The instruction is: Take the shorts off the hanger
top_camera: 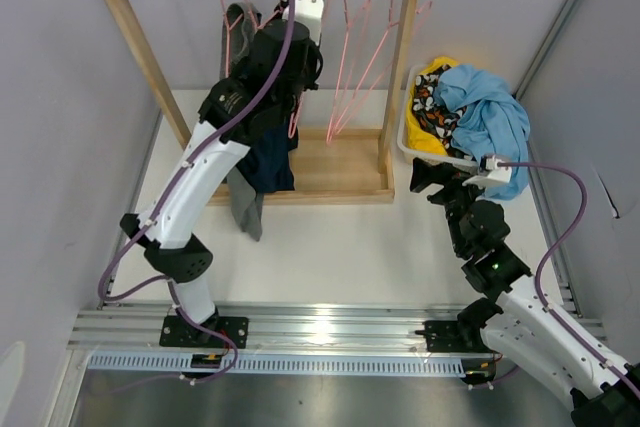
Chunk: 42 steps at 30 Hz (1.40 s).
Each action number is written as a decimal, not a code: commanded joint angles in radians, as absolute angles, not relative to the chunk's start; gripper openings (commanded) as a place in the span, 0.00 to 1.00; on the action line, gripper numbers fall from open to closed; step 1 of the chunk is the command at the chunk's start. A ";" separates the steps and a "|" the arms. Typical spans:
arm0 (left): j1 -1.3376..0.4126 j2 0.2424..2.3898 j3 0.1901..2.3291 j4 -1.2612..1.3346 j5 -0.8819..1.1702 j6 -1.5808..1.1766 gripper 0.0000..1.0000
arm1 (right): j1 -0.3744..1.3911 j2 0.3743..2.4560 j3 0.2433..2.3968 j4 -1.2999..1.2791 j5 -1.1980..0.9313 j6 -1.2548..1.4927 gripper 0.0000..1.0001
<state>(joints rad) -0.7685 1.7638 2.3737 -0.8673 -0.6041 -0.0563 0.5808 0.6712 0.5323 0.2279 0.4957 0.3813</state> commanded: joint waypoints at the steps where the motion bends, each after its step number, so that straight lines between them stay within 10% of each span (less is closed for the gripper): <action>1: -0.784 1.770 2.496 -0.569 -0.614 0.032 0.00 | 0.586 0.647 0.515 0.250 0.522 0.362 0.99; 35: -0.618 1.793 2.218 -0.577 -0.351 -0.127 0.01 | 0.591 0.589 0.495 0.210 0.454 0.391 1.00; 42: -0.621 1.707 2.097 -0.578 -0.315 -0.141 0.42 | 0.600 0.568 0.499 0.186 0.457 0.402 0.99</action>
